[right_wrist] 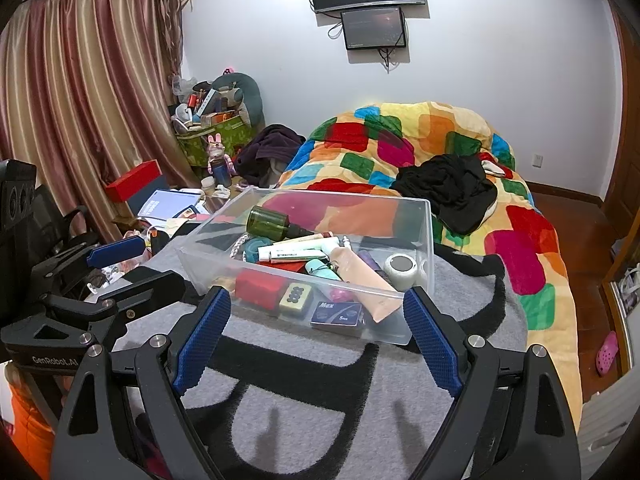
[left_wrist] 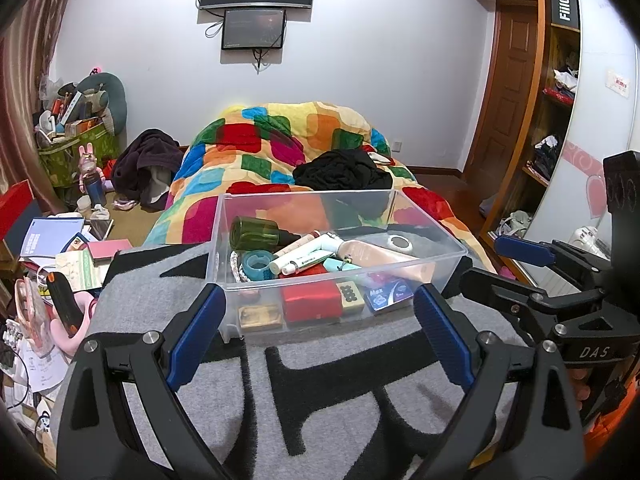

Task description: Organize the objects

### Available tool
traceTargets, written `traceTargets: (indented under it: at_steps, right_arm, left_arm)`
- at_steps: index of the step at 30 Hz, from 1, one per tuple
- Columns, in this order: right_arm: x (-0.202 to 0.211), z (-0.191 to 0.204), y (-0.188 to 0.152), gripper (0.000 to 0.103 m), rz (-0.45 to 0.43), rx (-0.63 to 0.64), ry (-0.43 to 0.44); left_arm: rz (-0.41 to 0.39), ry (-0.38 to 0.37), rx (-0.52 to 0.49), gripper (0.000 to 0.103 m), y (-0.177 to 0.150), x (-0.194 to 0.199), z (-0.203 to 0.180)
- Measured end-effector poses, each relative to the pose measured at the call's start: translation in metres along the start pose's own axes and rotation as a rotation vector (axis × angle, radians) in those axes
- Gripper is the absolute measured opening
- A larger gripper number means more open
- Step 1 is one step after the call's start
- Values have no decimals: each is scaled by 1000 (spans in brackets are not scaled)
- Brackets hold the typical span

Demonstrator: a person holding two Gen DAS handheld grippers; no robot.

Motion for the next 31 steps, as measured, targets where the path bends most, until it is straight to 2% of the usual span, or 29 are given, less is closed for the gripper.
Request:
traceTargets:
  at_steps: [15,31]
  right_arm:
    - [2,-2,0,87,0,-3,-5]
    - [1,-3,-1,87,5,-2,-4]
  left_arm:
    - [24,-19,21,96,-3,0,1]
    - [7,-15,-7,98,-3,3,-5]
Point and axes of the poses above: each gripper's, at about its wrist camera, not at the fingertips, and x roughly against the way its jaws point, z to its left, y to its top, the point moved 2 cm from there along -x, roughly the way its jaws point, and after that the axes turned 8 degrees about -y, right-handed, at the moved point
